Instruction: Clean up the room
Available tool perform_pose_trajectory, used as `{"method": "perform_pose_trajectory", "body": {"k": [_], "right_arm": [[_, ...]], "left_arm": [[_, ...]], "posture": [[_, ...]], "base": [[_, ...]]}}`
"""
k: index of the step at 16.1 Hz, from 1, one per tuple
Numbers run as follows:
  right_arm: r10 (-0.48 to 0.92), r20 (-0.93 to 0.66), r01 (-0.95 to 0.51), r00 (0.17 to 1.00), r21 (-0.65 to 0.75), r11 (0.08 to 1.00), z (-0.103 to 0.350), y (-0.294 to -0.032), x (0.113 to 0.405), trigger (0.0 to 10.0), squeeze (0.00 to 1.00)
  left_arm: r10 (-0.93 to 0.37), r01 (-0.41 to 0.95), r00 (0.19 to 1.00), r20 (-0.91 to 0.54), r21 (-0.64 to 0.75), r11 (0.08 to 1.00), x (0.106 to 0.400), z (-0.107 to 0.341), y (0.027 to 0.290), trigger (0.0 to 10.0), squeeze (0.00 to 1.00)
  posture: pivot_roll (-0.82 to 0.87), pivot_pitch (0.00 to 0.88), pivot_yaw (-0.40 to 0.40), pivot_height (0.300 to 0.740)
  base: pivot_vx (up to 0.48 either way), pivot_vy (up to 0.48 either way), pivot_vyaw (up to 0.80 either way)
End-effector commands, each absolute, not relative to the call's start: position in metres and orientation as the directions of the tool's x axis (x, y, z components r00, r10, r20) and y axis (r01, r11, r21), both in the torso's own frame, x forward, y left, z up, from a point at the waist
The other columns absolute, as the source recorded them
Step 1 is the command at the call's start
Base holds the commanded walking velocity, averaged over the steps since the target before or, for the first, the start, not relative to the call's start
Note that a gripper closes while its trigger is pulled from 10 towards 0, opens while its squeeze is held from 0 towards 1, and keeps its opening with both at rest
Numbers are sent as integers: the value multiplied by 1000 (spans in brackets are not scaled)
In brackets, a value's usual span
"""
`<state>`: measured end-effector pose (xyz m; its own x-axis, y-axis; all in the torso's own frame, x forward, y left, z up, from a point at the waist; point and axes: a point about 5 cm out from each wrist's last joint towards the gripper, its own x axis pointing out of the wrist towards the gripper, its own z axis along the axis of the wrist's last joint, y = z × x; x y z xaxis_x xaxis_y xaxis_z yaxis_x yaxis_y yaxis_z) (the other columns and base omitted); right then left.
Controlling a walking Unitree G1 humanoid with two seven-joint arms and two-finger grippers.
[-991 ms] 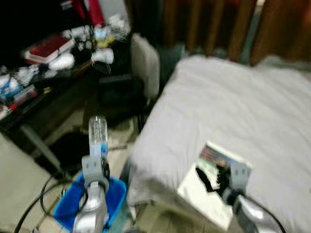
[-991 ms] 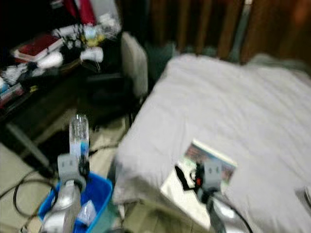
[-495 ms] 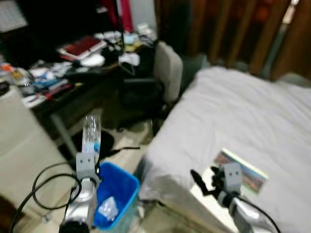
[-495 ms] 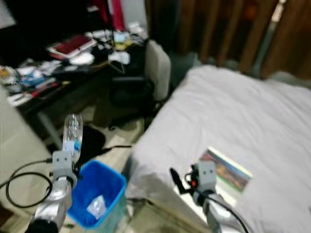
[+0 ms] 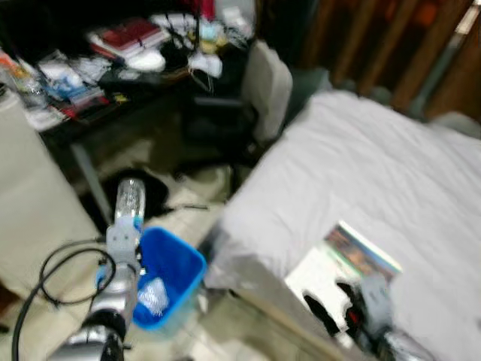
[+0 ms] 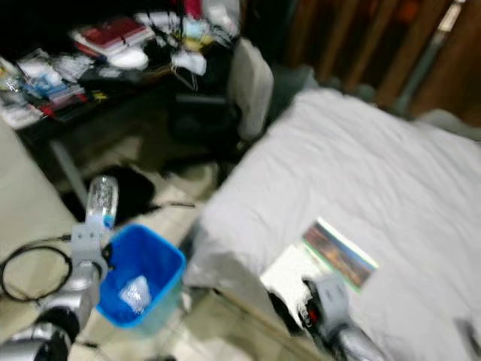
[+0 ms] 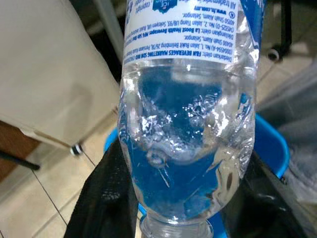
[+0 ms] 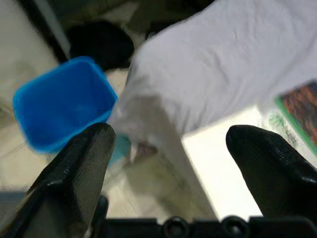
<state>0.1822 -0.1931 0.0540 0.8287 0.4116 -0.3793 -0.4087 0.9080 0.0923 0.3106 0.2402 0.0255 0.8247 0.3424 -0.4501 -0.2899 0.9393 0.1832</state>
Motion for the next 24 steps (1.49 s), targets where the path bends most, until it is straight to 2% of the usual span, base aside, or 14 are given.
{"method": "perform_pose_trajectory", "body": {"k": [1,2,6,8,10,11,13,14,15,17,20,22,24], "right_arm": [[461,-381,-455,801,110,883,63,-190,174,10000,0],[461,-399,-455,793,116,883,63,-191,169,10000,0],[448,-421,-443,788,116,889,67,-195,165,10000,0],[443,-426,-435,789,123,892,65,-195,167,10000,0],[434,-421,-424,796,125,897,62,-194,174,10000,0],[430,-412,-419,803,122,900,60,-192,181,10000,0],[376,-354,-363,856,105,926,58,-191,206,10000,0],[314,-314,-304,896,81,949,58,-193,220,10000,0],[279,-295,-271,914,68,960,59,-195,226,10000,0],[180,-225,-172,958,58,983,63,-197,245,10000,0],[155,-110,-149,982,66,987,76,-192,264,10000,0],[146,-89,-141,985,56,988,76,-192,271,10000,0],[159,-99,-156,982,36,987,74,-189,277,10000,0]], "left_arm": [[349,-303,832,-431,175,937,315,31,242,10000,51],[349,-298,834,-426,185,937,317,34,243,10000,1000],[380,-333,824,-421,183,925,319,39,252,10000,1000],[359,-323,775,-519,163,932,308,20,242,10000,1000],[372,-330,748,-549,179,927,297,9,241,10000,1000],[342,-309,768,-541,154,938,296,7,237,10000,0],[181,-186,908,-377,24,982,306,19,211,10000,0],[59,-59,962,-266,7,998,306,29,194,10000,0],[6,-3,977,-213,12,1000,303,34,185,10000,0],[-109,110,992,-60,15,994,294,66,164,10000,0],[-181,178,978,101,40,983,279,96,148,10000,0],[-122,121,992,16,28,992,276,79,152,10000,0],[-76,77,995,-56,7,997,282,69,154,10000,0]], "posture": [[-312,328,-127,740],[-321,345,-133,740],[-320,349,-127,740],[-298,328,-108,740],[-271,299,-88,740],[-251,268,-69,740],[-154,173,-23,740],[-108,125,-3,740],[-108,125,-3,740],[-15,19,20,740],[6,0,19,740],[-4,0,15,740],[-15,0,13,740]], "base": [[0,0,0],[0,0,0],[0,0,0],[0,0,0],[0,0,0],[0,0,0],[0,0,0],[0,0,0],[0,0,0],[0,0,0],[0,0,0],[0,0,0],[0,0,-800]]}}
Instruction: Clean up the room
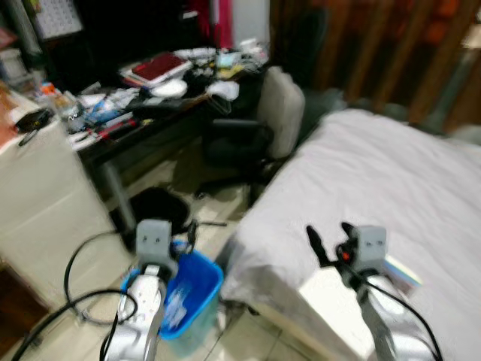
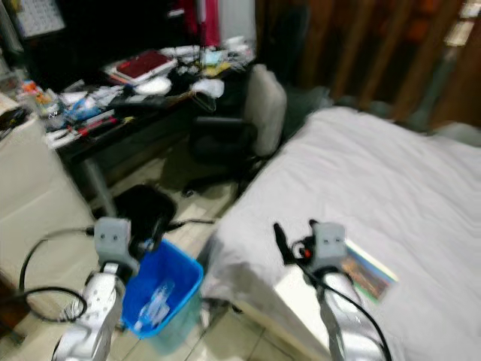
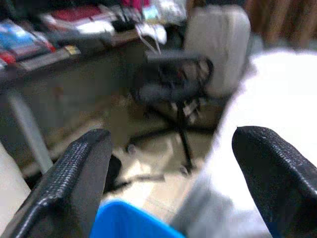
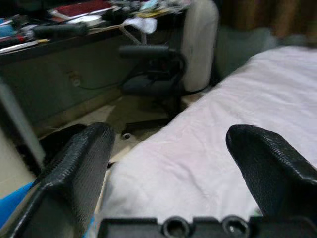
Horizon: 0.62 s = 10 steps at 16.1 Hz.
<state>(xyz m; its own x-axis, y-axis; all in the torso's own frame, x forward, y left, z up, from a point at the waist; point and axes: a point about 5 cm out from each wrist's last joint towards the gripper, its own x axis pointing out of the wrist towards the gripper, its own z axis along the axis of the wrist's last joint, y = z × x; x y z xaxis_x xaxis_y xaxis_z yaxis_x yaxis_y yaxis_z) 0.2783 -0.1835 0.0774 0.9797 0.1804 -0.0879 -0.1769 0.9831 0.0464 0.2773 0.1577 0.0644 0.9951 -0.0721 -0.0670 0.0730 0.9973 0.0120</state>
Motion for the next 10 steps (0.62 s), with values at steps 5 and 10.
{"method": "perform_pose_trajectory", "body": {"k": [5,10], "right_arm": [[184,-117,-183,976,18,983,69,-189,280,10000,0],[166,-133,-163,977,32,986,60,-192,270,10000,0]], "left_arm": [[-52,47,989,-137,-37,998,287,60,162,10000,0],[-80,77,980,-180,-25,997,286,49,169,10000,0]], "posture": [[-38,0,15,740],[-68,0,27,740]], "base": [[0,0,0],[0,0,-480]]}}
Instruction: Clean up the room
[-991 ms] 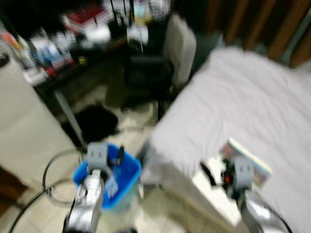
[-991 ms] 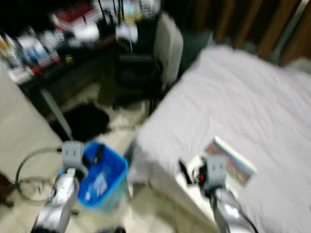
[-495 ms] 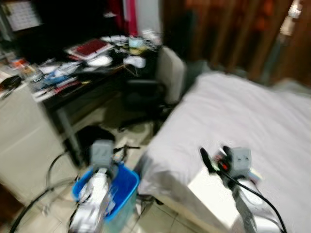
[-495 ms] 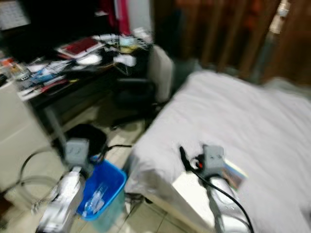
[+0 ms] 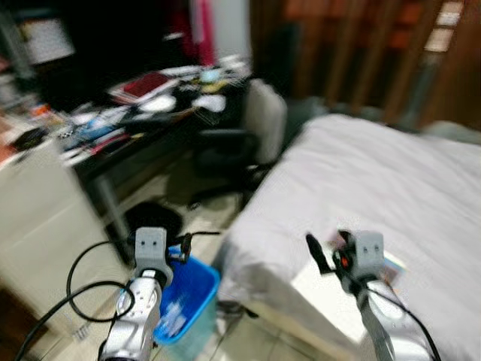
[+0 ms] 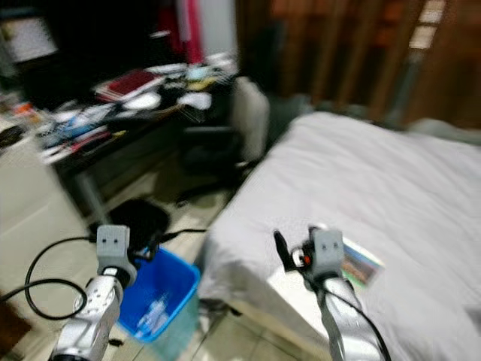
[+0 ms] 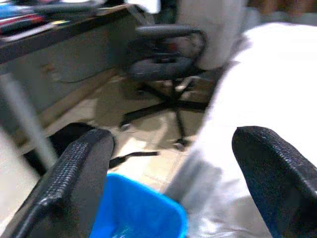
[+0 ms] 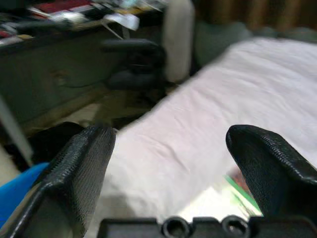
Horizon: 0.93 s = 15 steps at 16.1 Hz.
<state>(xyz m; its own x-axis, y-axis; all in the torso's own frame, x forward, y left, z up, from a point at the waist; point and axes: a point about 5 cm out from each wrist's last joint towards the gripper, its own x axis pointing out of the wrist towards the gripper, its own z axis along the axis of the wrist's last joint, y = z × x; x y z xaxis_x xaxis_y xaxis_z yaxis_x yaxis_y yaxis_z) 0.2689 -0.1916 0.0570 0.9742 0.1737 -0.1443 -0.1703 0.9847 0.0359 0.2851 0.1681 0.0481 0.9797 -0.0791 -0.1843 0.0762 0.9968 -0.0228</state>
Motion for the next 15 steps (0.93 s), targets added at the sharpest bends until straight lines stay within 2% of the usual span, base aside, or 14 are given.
{"method": "perform_pose_trajectory", "body": {"k": [1,2,4,5,7,9,13,15], "right_arm": [[161,-139,-158,977,34,987,57,-194,266,10000,0],[144,-144,-141,979,34,989,54,-197,262,10000,0],[137,-147,-134,980,31,991,51,-200,259,10000,0],[137,-146,-135,980,29,990,51,-200,260,10000,0],[146,-141,-143,979,25,989,52,-199,262,10000,0],[135,-140,-133,981,28,991,53,-199,267,10000,0],[121,-123,-115,985,55,992,57,-200,272,10000,0],[123,-127,-117,984,55,992,55,-201,268,10000,0]], "left_arm": [[-116,109,980,-165,-48,993,280,49,164,10000,0],[-144,138,982,-125,-57,989,275,53,158,10000,0],[-194,193,981,-12,-33,981,273,69,140,10000,0],[-212,212,977,6,-69,975,274,73,134,10000,0],[-277,275,961,16,-175,945,275,76,125,10000,0],[-259,242,964,-55,-207,948,281,69,130,10000,0],[-194,179,977,-91,-148,973,288,65,149,10000,0],[-186,184,978,-97,-27,983,281,61,147,10000,0]], "posture": [[-68,0,27,740],[-68,0,29,740],[-67,0,28,740],[-64,0,25,740],[-64,0,25,740],[-53,0,28,740],[-58,0,32,740],[-63,0,33,740]], "base": [[0,0,-800],[0,0,-800],[0,0,0],[0,0,0],[0,0,0],[0,0,-800],[0,0,-800],[0,0,0]]}}
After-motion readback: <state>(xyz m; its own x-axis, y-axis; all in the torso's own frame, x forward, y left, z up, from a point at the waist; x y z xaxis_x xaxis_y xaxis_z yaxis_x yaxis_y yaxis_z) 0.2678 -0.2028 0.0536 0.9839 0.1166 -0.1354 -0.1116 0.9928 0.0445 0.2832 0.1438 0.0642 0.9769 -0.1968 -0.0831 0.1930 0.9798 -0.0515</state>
